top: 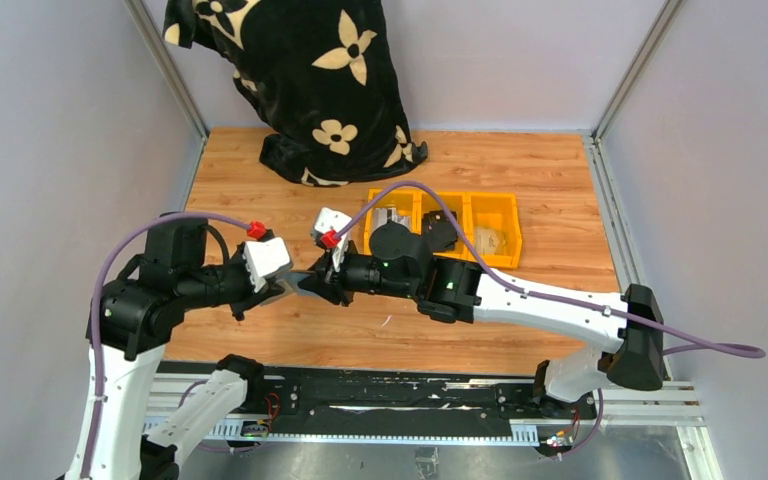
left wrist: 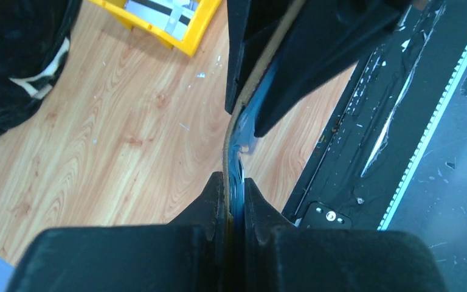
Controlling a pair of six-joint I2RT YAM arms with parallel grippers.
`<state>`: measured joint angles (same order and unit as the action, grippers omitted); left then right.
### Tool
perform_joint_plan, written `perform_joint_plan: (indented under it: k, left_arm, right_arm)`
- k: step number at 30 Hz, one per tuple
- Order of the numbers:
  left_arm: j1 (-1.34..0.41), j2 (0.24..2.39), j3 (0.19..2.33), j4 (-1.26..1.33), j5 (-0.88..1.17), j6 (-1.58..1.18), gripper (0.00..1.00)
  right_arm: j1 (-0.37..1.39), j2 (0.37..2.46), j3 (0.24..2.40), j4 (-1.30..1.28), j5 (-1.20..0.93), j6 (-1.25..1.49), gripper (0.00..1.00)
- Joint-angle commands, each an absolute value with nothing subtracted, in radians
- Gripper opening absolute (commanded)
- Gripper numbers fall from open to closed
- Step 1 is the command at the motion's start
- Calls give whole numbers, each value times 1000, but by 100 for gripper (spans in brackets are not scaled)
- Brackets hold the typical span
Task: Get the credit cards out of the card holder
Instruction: Remove the credit card from the card holder.
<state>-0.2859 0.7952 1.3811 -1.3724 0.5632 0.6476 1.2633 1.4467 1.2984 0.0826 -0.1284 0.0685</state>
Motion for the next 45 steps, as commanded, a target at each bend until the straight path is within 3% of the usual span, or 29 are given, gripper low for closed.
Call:
perform_joint_plan:
  k: [1,3,6,7,9,12,20,33,34,36,38,41,45]
  left_arm:
    - [-294,754,1411,-1365,655,677,5]
    - [-295,737,1413,-1366,696,695,22]
    - [-295,711,1413,-1364,757,710,57]
    - [-295,703,1412,-1362,779,706,64]
    - [-295,692,1415,-1354,825,679,71]
    - [-295,675,1400,-1264,867,539,72]
    - [-295,646,1394,-1017,988,207,61]
    - [-295,713,1421,-991,1256,5,21]
    - [-295,714,1424,-990,1252,6,17]
    - [-295,714,1432,-981,1214,-26,7]
    - [-295,715,1439,-976,1140,-43,0]
    - [-295,711,1438,-976,1016,-54,0]
    - [-295,710,1408,-976,906,-64,0]
  right_arm:
    - [1269,1378,1289,91,-136,22,13]
    - [1260,1358,1290,71,-215,15,1]
    - [1253,1314,1274,73,-321,30,0]
    - [1249,1294,1262,90,-351,42,0]
    - [1242,1253,1221,157,-398,83,0]
    - [1236,1198,1152,284,-445,164,0]
    - [1236,1116,1046,428,-497,272,0]
    - [1236,1065,1002,504,-544,315,1]
    - [1236,1062,1002,497,-538,314,8]
    - [1236,1055,1005,475,-507,315,41]
    - [1236,1036,1013,441,-431,306,57]
    - [1236,981,1024,397,-295,288,63]
    - [1236,928,1040,387,-178,339,56]
